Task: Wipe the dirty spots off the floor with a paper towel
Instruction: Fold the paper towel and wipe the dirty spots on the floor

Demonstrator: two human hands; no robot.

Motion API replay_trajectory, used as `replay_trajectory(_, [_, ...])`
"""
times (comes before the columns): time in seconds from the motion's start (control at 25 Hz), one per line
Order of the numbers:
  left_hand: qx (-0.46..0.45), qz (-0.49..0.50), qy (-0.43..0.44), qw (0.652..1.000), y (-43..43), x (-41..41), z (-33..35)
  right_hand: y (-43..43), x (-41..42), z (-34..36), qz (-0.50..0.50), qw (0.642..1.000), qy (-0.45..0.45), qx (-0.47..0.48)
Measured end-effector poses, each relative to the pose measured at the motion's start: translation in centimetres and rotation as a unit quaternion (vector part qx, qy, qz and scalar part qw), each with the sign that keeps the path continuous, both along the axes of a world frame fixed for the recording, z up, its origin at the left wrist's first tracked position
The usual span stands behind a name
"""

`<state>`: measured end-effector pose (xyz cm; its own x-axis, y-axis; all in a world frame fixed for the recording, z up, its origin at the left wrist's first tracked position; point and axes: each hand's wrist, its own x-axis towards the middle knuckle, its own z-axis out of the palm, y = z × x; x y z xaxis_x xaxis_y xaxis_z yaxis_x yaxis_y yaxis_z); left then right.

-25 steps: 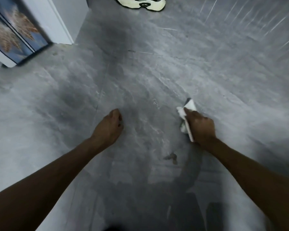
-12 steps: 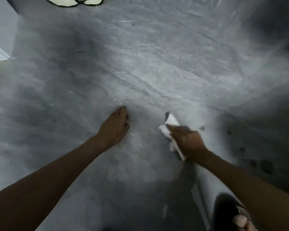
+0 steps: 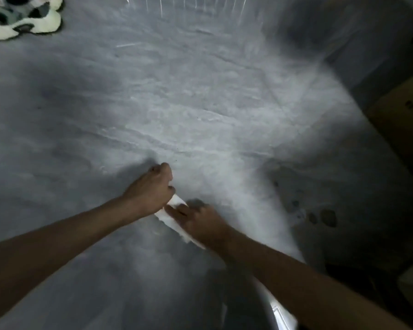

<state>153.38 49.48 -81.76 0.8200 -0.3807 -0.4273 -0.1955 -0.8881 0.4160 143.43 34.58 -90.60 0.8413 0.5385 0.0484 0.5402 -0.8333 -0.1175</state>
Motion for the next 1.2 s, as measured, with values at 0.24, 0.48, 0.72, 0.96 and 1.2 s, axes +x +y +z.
replay_trajectory(0.24, [0.002,-0.073,0.032,0.997,-9.2,0.3,-0.1,-21.5,0.7,0.9,-0.229,0.971,-0.008,-0.060])
replay_trajectory(0.48, [0.085,-0.102,-0.037,0.990,-13.2,-1.3,-5.2,-32.6,2.7,1.5,-0.578,0.816,-0.008,-0.009])
replay_trajectory(0.72, [0.061,-0.073,-0.043,0.994,-14.9,-1.5,-5.2,-21.4,-2.1,0.8,-0.628,0.774,0.008,0.075])
replay_trajectory(0.96, [0.053,-0.061,-0.047,0.996,-14.9,-1.5,-5.8,-16.7,-5.2,0.9,-0.302,0.951,-0.021,-0.061])
replay_trajectory(1.2, [0.047,-0.077,-0.044,0.995,-14.1,-1.0,-5.9,-24.3,-4.6,1.2,-0.743,0.663,0.081,0.044])
